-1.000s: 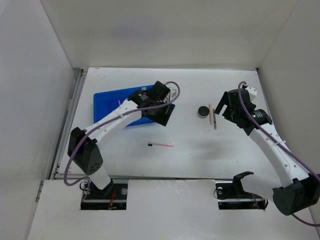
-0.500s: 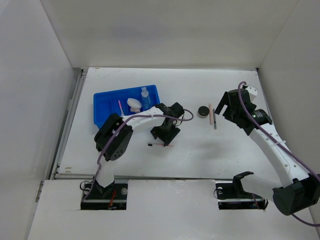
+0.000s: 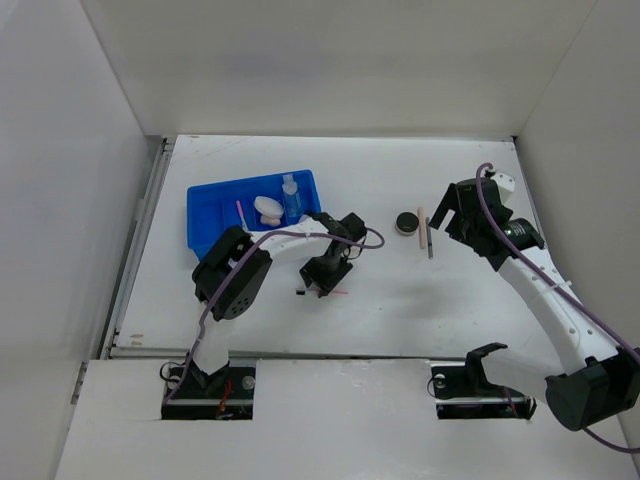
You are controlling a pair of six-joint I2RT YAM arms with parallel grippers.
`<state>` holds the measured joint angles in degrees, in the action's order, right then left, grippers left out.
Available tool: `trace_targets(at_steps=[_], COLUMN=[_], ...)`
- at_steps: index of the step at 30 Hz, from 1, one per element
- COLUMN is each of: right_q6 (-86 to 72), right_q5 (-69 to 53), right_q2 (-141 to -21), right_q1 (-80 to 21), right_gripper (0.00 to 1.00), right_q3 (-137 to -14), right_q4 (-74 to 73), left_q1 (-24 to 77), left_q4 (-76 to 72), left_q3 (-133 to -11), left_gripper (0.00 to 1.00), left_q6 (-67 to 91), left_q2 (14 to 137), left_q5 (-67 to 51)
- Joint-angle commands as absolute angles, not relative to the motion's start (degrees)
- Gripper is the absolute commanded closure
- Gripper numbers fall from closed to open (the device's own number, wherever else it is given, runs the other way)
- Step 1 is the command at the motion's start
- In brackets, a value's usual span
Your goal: Organize the makeup
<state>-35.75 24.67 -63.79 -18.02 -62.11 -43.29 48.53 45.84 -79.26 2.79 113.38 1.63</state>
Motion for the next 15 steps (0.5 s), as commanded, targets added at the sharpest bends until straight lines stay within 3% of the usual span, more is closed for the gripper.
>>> trace_targets(at_steps=[1,6,7,9,15], right_q6=[-35.1,-35.1,-35.1,-35.1,-35.1], right_q5=[25.3,25.3,25.3,25.3,25.3], right_q2=[-62.6,-62.6,-62.6,-62.6,-62.6], right_q1=[-17.8,-17.8,-17.8,-17.8,-17.8], right_gripper=[0.01,0.01,0.01,0.01,0.01], right_q3=[-63.1,-63.1,-63.1,-63.1,-62.6], right_q4=[-42.8,-42.8,-42.8,-42.8,-42.8], left_q1=[48.4,48.4,48.4,48.4,48.4], left_q4=[45.1,42.7,42.7,43.4,49.2], left_q3=[-78.5,-78.0,-78.7,-79.6,-85.4], left_gripper=[0.61,0.77,0.88,1.00,1.00], left_q6=[2.7,3.8,3.8,3.8,2.1], left_q2=[114.2,115.3,115.3,116.0,111.5], left_q5=[4.0,2.1,1.6,1.1,-7.5])
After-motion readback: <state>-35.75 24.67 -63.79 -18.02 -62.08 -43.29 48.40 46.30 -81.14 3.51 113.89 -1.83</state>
